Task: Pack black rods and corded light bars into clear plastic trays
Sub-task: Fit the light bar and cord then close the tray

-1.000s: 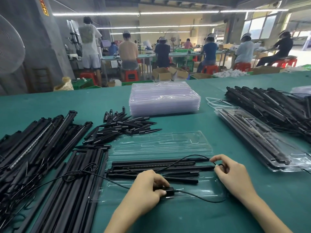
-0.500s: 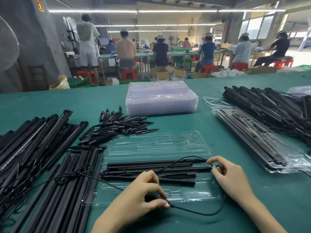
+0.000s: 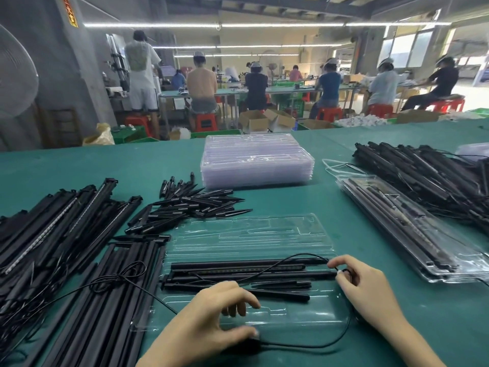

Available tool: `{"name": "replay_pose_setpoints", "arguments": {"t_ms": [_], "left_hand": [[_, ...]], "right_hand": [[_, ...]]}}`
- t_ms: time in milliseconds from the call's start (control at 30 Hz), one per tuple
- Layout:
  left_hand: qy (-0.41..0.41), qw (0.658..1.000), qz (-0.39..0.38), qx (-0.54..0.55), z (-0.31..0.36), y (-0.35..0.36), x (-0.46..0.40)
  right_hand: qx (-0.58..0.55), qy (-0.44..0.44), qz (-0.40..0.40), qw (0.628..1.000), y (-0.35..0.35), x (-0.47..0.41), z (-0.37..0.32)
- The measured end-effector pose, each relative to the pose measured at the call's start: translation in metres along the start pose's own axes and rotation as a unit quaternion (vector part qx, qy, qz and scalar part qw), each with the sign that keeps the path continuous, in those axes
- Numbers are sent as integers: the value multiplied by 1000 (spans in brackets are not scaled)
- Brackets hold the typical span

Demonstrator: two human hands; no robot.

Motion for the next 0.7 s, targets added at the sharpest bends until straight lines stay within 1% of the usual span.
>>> {"name": "replay_pose_setpoints", "arguments": {"t_ms": [33,100,167,367,467,500,600,667,700], "left_hand": [[-5,1000,-18,-8,0,1,1],[-3,996,-64,-58,0,5,2],[1,991,-87,-105,2,9,1],[-19,983,-114,-141,0,11,4],[-2,982,-116,-147,4,9,7],[13,985,-100,-138,7,7,7],[34,997,-2,-72,18,-2,4],[43,994,62,-77,20,-2,0],[45,991,86,-92,20,0,-2]], "right_hand": [[0,-1,1,1000,0,0,0],[-1,-4,2,1000,-1,0,0],[0,-5,2,1000,0,1,0],[-4,-9,5,1000,1,0,0],[-26,-14,8,1000,2,-1,1],[-52,-12,14,999,2,-2,1],[-153,20,50,987,-2,-6,6],[-204,42,71,976,-4,-9,11],[-212,46,74,973,-4,-9,11]]}}
Point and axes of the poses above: each hand's wrist, its own x-axis away from the middle knuckle, its own y-axis out of the palm, z = x × y, the point moved 4 cm from there along -x, towards the middle knuckle, and after that the axes turned 1 degree about -x, right-handed, at the moved point
